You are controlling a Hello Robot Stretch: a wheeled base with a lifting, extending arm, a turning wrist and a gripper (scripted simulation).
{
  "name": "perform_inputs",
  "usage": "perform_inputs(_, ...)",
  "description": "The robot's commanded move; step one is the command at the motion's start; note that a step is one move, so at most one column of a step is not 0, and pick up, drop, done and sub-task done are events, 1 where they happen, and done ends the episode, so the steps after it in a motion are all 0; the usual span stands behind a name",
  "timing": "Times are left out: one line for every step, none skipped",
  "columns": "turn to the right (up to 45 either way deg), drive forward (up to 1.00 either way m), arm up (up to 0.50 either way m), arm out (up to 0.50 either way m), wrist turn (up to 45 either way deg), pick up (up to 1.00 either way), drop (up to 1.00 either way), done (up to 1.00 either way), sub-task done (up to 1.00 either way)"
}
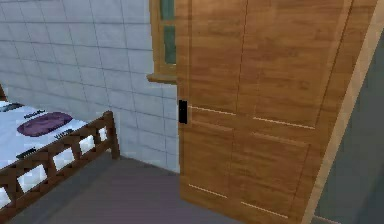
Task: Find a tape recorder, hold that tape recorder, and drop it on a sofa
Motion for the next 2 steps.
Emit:
perform_inputs(-42.0, 0.00, 0.00, 0.00, 0.0, 0.00, 0.00, 0.00, 0.00)
perform_inputs(0.0, 0.25, 0.00, 0.00, 0.0, 0.00, 0.00, 0.00, 0.00)
